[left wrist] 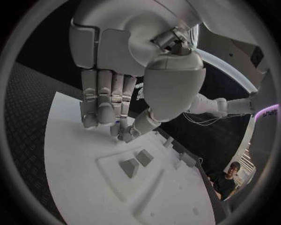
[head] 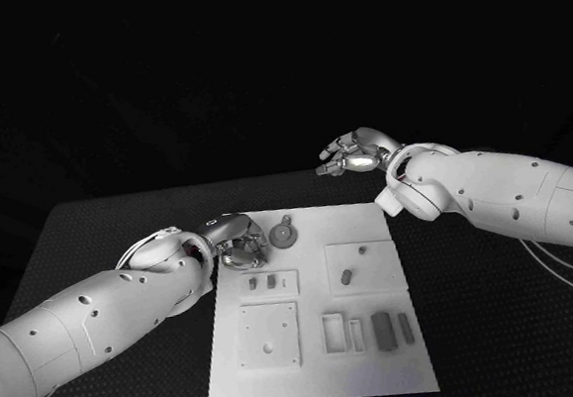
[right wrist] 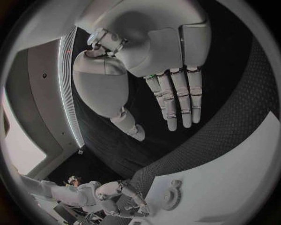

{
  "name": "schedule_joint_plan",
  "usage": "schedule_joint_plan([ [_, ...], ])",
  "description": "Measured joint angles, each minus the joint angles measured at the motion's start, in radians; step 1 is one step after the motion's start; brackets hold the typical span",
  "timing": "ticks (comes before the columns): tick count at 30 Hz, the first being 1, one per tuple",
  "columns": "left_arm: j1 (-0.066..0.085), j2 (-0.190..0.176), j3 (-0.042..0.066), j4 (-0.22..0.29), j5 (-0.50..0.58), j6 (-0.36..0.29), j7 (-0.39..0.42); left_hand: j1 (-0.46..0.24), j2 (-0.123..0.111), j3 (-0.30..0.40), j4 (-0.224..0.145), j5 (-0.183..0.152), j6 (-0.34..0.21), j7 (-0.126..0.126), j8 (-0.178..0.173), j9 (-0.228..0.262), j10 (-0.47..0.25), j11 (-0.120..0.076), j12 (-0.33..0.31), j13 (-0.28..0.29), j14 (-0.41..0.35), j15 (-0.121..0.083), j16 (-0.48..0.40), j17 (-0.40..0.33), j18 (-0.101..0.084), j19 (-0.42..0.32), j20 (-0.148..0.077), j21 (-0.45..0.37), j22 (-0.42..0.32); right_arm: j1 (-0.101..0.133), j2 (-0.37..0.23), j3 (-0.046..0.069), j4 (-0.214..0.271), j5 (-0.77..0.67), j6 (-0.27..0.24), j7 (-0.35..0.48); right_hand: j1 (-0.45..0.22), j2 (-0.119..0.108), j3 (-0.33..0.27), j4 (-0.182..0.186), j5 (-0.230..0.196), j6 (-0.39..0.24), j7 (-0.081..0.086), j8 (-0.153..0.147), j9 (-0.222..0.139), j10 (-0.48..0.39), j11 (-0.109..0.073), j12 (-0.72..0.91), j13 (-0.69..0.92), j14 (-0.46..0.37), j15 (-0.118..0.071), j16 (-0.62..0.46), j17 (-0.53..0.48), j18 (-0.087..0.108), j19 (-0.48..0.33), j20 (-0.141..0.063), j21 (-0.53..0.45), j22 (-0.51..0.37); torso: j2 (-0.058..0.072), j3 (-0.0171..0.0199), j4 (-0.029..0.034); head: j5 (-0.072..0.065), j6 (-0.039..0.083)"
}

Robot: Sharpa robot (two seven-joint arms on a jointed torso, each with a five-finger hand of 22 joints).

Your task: Assemble the parts on the task board

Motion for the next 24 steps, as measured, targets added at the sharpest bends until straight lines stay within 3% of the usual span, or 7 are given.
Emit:
schedule_joint_plan([
  [11,0.0,0.0,0.0,0.0,-0.002,-0.002,0.0,-0.006,0.004,-0.002,-0.001,-0.012,-0.001,-0.001,0.0,0.002,0.0,0.0,0.008,0.0,-0.005,-0.005,0.0,-0.001,-0.002,-0.004,-0.004,0.0,0.0,0.0,0.0,0.0,0.0,0.0,0.001,0.0,0.0,0.0,0.0,0.0,0.0,0.0,0.0,0.004,0.0,-0.001,-0.001,0.0,0.0,0.001,-0.001,0.0,0.0,0.0,0.0,0.0,0.0,0.0,0.0,-0.0008,0.0005,-0.003,-0.001],
  [24,-0.003,-0.001,-0.002,0.005,-0.007,-0.002,-0.002,-0.017,-0.013,-0.004,-0.001,-0.029,-0.01,0.004,-0.011,0.003,0.001,0.0,0.019,0.021,-0.005,-0.005,0.008,-0.001,-0.014,-0.011,-0.004,0.0,0.001,0.0,0.001,0.0,-0.001,0.0,0.001,0.0,0.0,0.0,0.0,0.0,0.0,0.002,-0.002,0.003,0.0,-0.001,-0.001,0.0,0.0,0.001,-0.001,0.0,-0.001,0.0,0.0,0.0,0.0,0.0,0.001,0.0,-0.0003,-0.003,-0.004],
])
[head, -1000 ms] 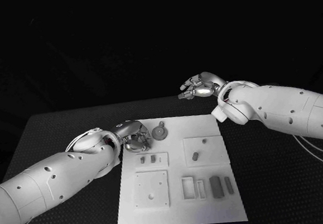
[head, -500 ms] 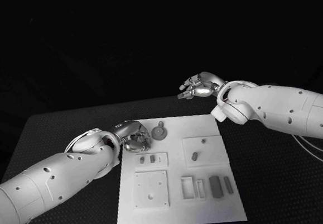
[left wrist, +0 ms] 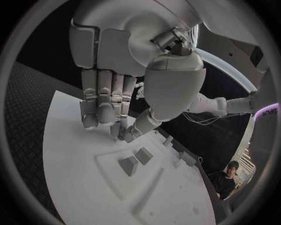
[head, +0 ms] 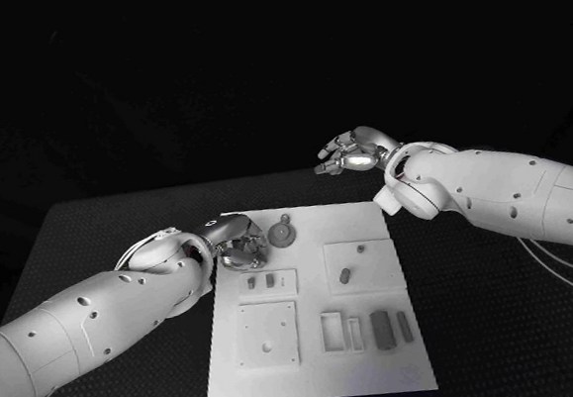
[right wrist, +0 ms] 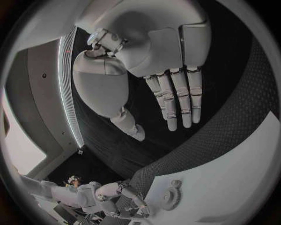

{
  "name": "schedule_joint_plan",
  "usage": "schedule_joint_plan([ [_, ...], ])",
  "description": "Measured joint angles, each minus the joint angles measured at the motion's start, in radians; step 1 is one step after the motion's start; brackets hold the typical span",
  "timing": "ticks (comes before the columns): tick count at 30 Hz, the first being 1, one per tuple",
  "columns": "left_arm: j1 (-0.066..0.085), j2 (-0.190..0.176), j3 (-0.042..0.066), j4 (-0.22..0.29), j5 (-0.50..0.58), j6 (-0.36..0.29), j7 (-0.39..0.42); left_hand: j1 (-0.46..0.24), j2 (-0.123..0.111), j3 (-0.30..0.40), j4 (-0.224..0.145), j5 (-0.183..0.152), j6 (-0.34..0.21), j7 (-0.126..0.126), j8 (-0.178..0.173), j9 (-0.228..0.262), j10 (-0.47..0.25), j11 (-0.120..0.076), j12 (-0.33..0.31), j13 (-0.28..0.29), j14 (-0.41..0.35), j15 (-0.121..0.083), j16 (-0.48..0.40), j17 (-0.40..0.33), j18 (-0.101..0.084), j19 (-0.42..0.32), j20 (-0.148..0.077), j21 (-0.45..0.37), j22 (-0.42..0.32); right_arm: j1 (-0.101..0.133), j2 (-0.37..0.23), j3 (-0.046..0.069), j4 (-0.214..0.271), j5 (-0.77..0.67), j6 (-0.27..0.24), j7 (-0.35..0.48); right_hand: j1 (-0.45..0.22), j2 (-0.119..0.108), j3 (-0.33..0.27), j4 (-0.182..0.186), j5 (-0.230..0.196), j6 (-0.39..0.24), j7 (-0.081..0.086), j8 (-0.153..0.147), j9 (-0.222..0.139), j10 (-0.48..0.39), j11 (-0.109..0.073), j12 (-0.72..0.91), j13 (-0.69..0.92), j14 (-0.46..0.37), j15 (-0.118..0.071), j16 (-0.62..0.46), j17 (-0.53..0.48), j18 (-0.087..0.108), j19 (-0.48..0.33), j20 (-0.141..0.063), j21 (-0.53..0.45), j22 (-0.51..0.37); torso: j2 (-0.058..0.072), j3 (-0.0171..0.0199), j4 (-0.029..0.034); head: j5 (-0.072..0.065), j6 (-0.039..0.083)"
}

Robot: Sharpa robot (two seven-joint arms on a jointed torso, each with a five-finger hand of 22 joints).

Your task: Assemble the parts on the task board

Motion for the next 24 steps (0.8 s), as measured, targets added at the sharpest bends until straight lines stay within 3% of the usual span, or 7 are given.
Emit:
schedule_joint_plan([
  [17,0.0,0.003,0.0,-0.005,-0.003,0.0,-0.001,-0.002,-0.014,-0.004,0.003,-0.002,-0.007,0.0,-0.006,-0.001,0.013,-0.001,0.01,0.021,0.0,0.0,0.004,0.0,0.002,0.0,0.0,0.004,0.0,0.0,0.001,0.0,-0.001,0.0,0.001,0.0,0.0,0.0,0.0,0.0,0.0,0.0,0.0,0.0,-0.001,0.0,0.0,0.0,0.0,0.0,0.0,0.0,0.0,0.0,0.0,0.0,0.0,0.001,0.0,0.0005,-0.0002,-0.002,-0.003],
  [20,-0.001,0.006,-0.002,-0.008,-0.004,0.001,-0.002,-0.007,-0.02,-0.004,0.004,-0.005,-0.007,0.0,-0.006,-0.001,0.066,-0.001,0.015,0.022,0.0,0.0,0.004,0.0,0.002,0.0,0.0,0.004,0.0,0.0,0.001,0.0,-0.001,0.0,0.001,0.0,0.0,0.0,0.0,0.0,0.0,-0.002,0.002,0.0,-0.001,0.0,0.0,-0.004,0.0,0.0,0.0,0.0,0.0,0.0,0.0,0.0,-0.001,0.001,0.0,0.0004,-0.0001,-0.002,-0.002],
  [21,-0.002,0.008,-0.003,-0.008,-0.004,0.003,-0.001,-0.008,-0.021,-0.005,0.005,-0.004,-0.008,0.0,-0.006,-0.002,0.112,-0.012,0.028,0.037,-0.011,-0.011,0.004,0.0,0.03,0.0,0.0,0.004,0.0,0.0,0.001,0.0,-0.001,0.0,0.001,0.0,0.0,0.0,0.0,0.0,0.0,-0.002,0.002,0.0,-0.001,0.0,0.0,-0.004,0.0,0.0,0.0,0.0,0.0,0.0,0.0,0.0,-0.004,0.001,0.0,0.0005,-0.0001,-0.002,-0.002],
  [24,-0.003,0.014,-0.006,-0.008,-0.006,0.005,-0.001,-0.008,-0.021,-0.005,0.005,-0.005,-0.009,0.002,-0.008,-0.002,0.113,-0.016,0.023,0.025,-0.013,-0.012,0.009,0.0,0.031,0.0,0.0,0.004,0.0,0.0,0.002,0.0,-0.002,0.0,0.001,0.0,0.0,0.0,0.0,0.0,0.0,-0.002,0.002,0.0,-0.001,0.0,0.0,-0.004,0.0,0.0,0.0,0.0,0.0,0.0,0.0,0.0,-0.004,0.001,0.0,0.0005,-0.0002,-0.002,-0.003],
])
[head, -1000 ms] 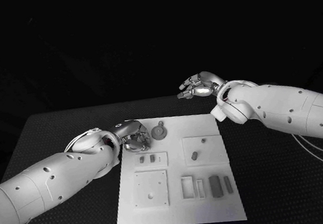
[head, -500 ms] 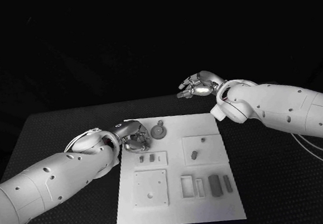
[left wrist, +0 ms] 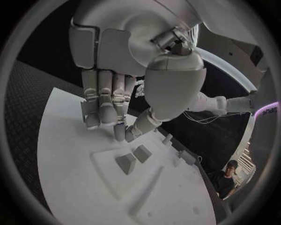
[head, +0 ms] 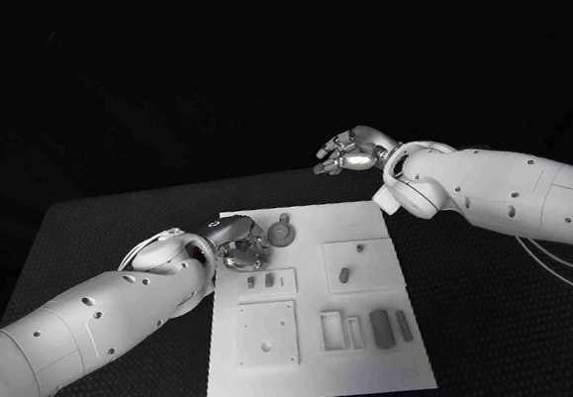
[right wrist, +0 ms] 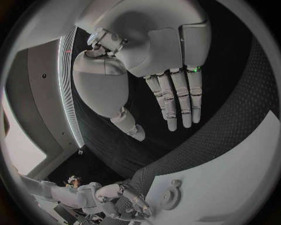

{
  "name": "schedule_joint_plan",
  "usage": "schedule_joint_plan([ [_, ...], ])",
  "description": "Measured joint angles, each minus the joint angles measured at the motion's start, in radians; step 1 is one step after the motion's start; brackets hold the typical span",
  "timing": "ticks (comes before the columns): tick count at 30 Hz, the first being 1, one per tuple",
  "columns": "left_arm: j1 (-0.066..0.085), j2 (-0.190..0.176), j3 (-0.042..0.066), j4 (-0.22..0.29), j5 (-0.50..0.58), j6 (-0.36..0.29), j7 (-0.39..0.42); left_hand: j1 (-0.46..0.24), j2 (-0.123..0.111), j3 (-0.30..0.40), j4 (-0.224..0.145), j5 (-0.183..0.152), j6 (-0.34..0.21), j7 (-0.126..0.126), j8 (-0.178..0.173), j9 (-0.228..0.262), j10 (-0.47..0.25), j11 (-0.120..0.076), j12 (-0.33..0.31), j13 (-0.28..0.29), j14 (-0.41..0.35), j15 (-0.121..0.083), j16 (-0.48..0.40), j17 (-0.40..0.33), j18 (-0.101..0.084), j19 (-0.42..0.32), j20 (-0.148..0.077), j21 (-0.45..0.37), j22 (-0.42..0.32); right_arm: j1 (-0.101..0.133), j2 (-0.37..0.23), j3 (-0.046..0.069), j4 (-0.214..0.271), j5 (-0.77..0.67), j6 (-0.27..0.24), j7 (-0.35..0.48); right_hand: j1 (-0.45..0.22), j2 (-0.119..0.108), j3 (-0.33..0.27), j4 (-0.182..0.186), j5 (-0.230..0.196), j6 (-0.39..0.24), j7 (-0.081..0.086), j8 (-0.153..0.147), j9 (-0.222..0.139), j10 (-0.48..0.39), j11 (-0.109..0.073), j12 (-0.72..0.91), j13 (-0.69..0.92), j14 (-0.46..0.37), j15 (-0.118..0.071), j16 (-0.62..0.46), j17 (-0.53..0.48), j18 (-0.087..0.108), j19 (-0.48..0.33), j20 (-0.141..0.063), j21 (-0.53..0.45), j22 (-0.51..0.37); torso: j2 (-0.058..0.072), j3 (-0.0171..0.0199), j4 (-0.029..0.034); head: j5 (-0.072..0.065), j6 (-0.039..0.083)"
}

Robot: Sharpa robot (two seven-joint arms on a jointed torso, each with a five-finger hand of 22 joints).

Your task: Assemble the parts on the task board

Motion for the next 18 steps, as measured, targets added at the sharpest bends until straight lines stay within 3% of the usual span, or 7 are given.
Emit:
schedule_joint_plan([
  [5,0.0,0.002,-0.011,-0.002,-0.019,0.0,-0.002,-0.003,-0.014,-0.012,0.013,-0.011,-0.009,0.006,-0.012,-0.001,0.0,0.0,0.005,0.002,0.0,0.0,0.008,0.001,0.0,0.0,0.0,0.004,0.0,0.0,0.001,0.0,0.0,0.0,0.0,0.0,0.0,0.0,0.0,0.0,0.0,0.0,0.0,0.0,0.0,0.0,0.0,0.0,0.0,0.0,0.0,0.0,0.0,0.0,0.0,0.0,0.0,0.001,0.0,0.0001,-0.0002,0.0,-0.001],
  [18,0.0,0.004,-0.013,-0.003,-0.039,-0.001,-0.005,-0.009,-0.02,-0.013,0.014,-0.011,-0.013,0.001,-0.012,0.0,-0.003,-0.005,0.025,0.013,0.004,-0.003,0.019,0.004,0.001,0.0,0.0,0.01,0.0,0.0,0.001,0.0,-0.001,0.0,0.0,0.0,0.0,0.0,0.0,0.0,0.0,-0.001,0.001,0.0,0.0,0.0,0.0,0.0,0.0,0.0,0.0,0.0,0.0,0.0,0.0,0.0,0.0,0.001,0.0,-0.0001,-0.0006,-0.002,-0.002],
])
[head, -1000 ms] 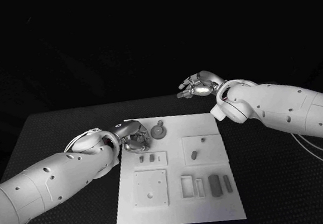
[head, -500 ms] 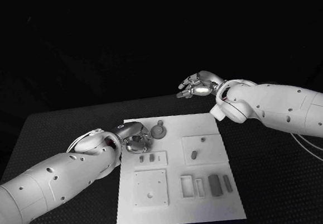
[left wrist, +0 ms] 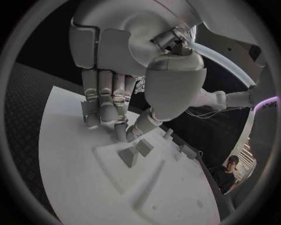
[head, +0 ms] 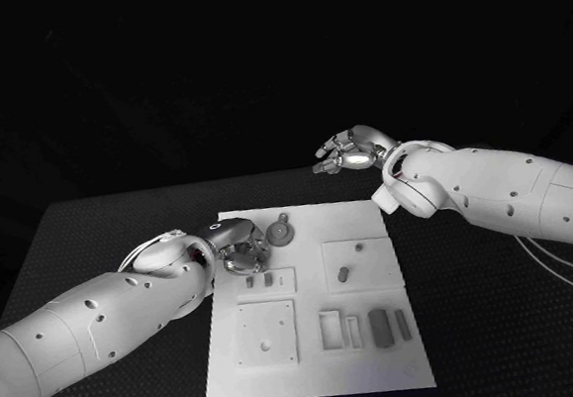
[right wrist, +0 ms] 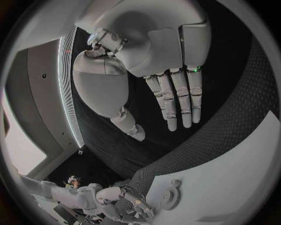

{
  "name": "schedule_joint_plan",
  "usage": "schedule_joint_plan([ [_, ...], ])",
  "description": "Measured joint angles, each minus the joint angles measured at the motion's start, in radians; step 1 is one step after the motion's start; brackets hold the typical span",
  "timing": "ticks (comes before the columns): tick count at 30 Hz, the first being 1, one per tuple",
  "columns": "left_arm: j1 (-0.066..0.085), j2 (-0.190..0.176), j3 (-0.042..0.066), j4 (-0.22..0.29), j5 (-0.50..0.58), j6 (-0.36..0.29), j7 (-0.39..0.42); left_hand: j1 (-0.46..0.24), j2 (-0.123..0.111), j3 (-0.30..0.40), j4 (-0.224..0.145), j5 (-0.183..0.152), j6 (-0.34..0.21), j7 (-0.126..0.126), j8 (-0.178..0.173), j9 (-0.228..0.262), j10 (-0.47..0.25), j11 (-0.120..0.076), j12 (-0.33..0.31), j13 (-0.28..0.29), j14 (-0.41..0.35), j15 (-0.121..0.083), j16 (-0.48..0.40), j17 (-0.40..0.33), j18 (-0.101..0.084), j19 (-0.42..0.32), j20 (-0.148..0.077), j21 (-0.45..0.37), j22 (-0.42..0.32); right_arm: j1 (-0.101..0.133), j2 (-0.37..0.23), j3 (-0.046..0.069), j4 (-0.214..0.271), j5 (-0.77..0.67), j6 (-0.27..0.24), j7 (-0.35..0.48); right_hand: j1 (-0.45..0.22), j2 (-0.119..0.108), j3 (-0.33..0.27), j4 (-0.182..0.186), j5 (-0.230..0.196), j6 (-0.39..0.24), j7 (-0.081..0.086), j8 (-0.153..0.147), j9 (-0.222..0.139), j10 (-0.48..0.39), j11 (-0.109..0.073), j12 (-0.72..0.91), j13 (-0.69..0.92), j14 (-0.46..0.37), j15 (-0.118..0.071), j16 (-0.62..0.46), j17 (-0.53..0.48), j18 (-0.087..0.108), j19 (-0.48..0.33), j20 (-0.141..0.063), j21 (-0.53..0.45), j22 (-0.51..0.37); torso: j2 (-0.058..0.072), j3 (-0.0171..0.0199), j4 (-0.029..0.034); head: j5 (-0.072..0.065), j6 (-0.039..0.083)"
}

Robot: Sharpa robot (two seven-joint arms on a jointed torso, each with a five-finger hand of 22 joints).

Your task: Assemble the parts on the task board

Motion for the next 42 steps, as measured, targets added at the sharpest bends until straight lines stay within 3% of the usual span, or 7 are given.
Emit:
schedule_joint_plan([
  [11,0.0,-0.002,0.0,0.001,-0.001,-0.001,0.002,0.0,0.0,0.0,0.0,0.0,-0.014,0.004,-0.016,0.0,-0.012,0.005,0.019,0.008,0.0,0.0,0.007,0.0,0.0,0.0,0.0,0.0,0.0,-0.001,0.0,0.0,-0.001,0.0,0.0,0.0,0.0,0.0,0.0,0.0,0.0,0.002,-0.002,0.0,-0.001,0.002,0.002,0.0,0.0,0.0,0.0,-0.004,0.0,0.0,0.0,0.0,0.0,0.001,0.0,-0.001,0.0008,-0.001,0.0],
  [15,-0.001,-0.006,0.0,0.001,0.0,-0.002,0.002,0.005,-0.005,-0.003,-0.003,0.0,-0.057,0.008,-0.039,-0.011,-0.013,0.005,0.03,0.012,0.0,0.0,0.012,0.0,0.0,0.0,0.0,0.0,0.0,-0.001,0.0,0.0,-0.001,0.0,0.0,0.0,0.0,0.0,0.0,0.0,0.0,0.002,-0.002,0.0,-0.001,0.002,0.002,-0.004,0.0,0.0,0.0,-0.004,0.0,0.0,0.0,0.0,0.0,0.001,0.0,-0.0014,0.001,-0.002,0.0],
  [28,-0.002,-0.012,-0.001,0.001,0.01,-0.015,0.001,0.016,-0.024,-0.01,-0.01,-0.006,-0.114,-0.003,-0.069,-0.03,-0.016,0.002,0.058,0.021,0.0,0.0,0.023,0.0,-0.001,0.0,0.0,0.004,0.0,-0.002,-0.002,0.0,-0.001,0.0,0.0,0.0,0.0,0.0,0.0,0.0,0.0,0.002,-0.002,0.0,-0.001,0.003,0.003,-0.004,0.0,0.002,0.002,-0.004,0.0,0.0,0.0,0.0,-0.004,0.002,0.0,-0.0013,0.002,-0.001,0.002],
  [42,-0.003,-0.018,-0.001,0.004,0.021,-0.017,0.002,0.02,-0.028,-0.01,-0.01,-0.006,-0.122,-0.005,-0.073,-0.032,-0.019,-0.002,0.062,0.023,0.004,-0.003,0.023,0.0,-0.001,0.004,0.004,0.004,0.0,-0.002,-0.002,0.0,-0.001,0.0,0.0,0.0,0.0,0.0,0.0,0.0,0.0,0.001,0.0,0.0,-0.002,0.003,0.003,-0.004,0.0,0.004,0.003,-0.004,0.0,0.0,0.0,0.0,-0.004,0.002,0.0,-0.0013,0.0014,-0.001,0.0],
])
